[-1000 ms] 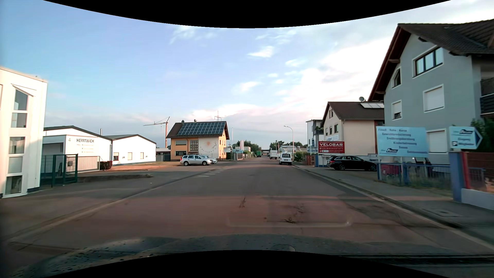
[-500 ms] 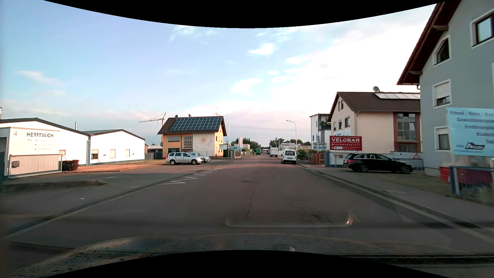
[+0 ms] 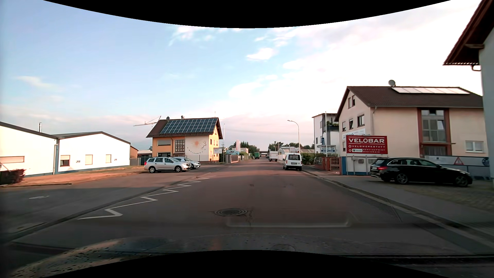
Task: Follow the waypoints while adhering to traffic rules and regulations
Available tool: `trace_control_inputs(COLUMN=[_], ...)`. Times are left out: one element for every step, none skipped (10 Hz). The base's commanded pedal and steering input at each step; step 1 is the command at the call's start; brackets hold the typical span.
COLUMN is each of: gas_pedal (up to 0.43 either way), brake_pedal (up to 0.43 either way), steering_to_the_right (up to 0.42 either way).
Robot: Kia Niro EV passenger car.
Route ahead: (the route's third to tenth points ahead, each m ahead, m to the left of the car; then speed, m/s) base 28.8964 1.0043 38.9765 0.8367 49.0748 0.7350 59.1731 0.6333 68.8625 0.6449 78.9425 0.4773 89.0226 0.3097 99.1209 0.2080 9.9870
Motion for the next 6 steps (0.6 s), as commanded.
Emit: trace_control_inputs(gas_pedal=[0.02,0.02,0.02,0.02,0.02,0.028], brake_pedal=[0.0,0.0,0.0,0.0,0.0,0.0], steering_to_the_right=[-0.003,-0.005,-0.004,-0.005,-0.004,-0.005])
